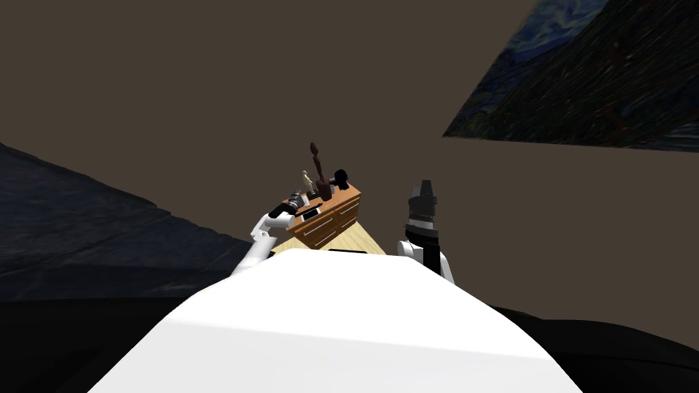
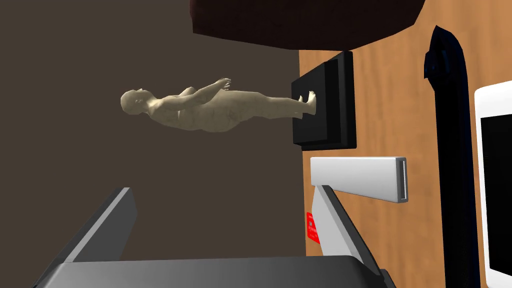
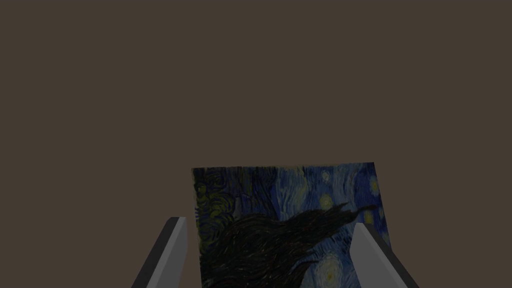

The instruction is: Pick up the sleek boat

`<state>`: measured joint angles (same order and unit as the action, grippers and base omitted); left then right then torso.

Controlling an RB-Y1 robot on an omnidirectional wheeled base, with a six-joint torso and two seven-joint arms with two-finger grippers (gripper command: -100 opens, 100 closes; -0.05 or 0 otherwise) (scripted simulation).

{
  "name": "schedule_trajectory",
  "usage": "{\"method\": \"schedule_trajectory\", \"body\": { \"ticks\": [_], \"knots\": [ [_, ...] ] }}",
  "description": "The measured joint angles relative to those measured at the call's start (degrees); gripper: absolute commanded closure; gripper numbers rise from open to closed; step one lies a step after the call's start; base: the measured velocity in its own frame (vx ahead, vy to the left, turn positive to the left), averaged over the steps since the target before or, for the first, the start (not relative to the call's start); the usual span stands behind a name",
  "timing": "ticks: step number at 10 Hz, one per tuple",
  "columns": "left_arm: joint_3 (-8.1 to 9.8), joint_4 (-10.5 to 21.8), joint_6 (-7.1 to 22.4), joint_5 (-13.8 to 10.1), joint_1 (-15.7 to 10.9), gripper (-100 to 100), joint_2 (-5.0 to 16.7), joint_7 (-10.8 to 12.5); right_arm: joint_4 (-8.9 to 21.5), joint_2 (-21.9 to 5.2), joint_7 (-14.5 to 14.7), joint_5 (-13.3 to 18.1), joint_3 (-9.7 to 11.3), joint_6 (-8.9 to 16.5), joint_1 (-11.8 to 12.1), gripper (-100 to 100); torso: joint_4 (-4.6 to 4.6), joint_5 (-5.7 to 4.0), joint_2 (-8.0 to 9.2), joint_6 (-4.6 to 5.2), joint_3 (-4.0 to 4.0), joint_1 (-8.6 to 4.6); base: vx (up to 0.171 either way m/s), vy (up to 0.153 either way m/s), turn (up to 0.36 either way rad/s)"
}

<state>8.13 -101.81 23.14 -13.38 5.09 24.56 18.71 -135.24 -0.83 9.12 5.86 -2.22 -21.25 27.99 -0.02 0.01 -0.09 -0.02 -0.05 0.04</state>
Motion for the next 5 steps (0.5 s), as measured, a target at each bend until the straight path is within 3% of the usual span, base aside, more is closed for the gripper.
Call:
{"method": "schedule_trajectory", "body": {
  "ticks": [4, 5],
  "knots": [
    [0.46, 4.46, 6.14, -2.24, -2.12, -100, 1.94, 1.53, 0.0, 0.0, 0.0, 0.0, 0.0, 0.0, 0.0, 0, 0.0, 0.0, 0.01, -0.02, 0.0, -0.01, 0.011, 0.003, -0.038],
    [0.53, 4.37, 7.43, -2.34, -1.98, -100, 1.97, 1.69, 0.0, 0.0, 0.0, 0.0, 0.0, 0.0, 0.0, 0, 0.01, 0.0, 0.04, -0.03, 0.02, -0.02, 0.014, 0.003, -0.094]
  ]
}}
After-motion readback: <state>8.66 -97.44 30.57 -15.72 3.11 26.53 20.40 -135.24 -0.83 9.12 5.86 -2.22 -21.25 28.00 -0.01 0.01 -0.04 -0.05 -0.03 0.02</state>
